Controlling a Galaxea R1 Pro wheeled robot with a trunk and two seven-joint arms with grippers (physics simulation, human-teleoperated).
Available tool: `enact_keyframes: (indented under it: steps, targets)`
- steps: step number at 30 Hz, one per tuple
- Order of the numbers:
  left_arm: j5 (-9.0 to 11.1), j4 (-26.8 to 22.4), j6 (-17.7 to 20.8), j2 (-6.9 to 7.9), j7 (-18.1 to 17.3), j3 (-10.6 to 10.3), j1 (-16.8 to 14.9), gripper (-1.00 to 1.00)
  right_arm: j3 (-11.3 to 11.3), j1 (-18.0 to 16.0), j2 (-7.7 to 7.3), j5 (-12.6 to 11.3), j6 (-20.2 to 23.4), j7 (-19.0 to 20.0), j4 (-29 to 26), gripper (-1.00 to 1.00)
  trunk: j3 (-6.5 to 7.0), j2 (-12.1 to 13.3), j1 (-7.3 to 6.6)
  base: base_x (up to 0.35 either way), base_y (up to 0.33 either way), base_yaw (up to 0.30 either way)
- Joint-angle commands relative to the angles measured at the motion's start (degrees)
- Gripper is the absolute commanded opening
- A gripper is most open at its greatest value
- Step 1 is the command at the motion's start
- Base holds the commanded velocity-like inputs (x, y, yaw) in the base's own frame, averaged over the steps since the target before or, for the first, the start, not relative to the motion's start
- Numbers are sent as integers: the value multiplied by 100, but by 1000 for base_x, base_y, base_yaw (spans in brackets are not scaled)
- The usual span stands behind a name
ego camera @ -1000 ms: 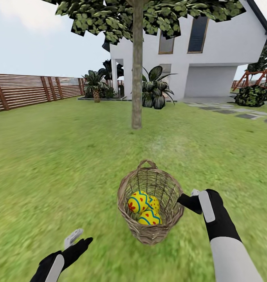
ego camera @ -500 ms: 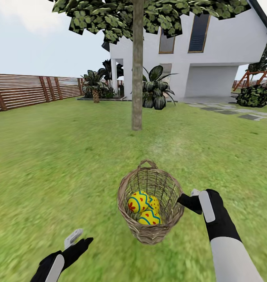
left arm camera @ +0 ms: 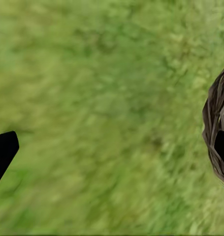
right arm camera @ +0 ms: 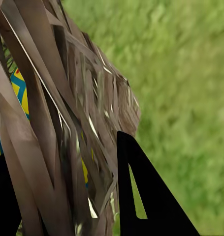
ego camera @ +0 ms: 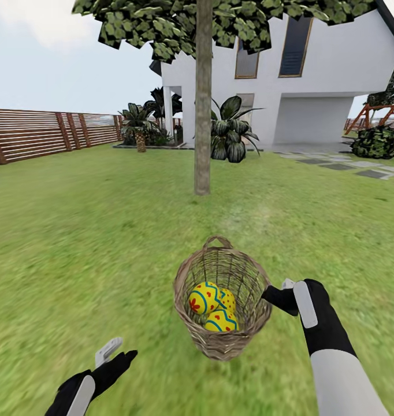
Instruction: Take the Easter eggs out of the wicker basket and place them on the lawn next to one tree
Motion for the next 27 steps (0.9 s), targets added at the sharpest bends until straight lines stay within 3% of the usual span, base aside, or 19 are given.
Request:
enact_keyframes:
  steps: [1,27]
  targets:
    - [13,-6,41,-7,-26,30,-2,100,-12,-5,5,-163,13,-53,-6,-100,-6,-3,2,332,0,0]
    - [13,-6,41,-7,-28,30,-6,100,-12,-6,23,-167,13,-44,-6,-100,-6,-3,2,332,0,0]
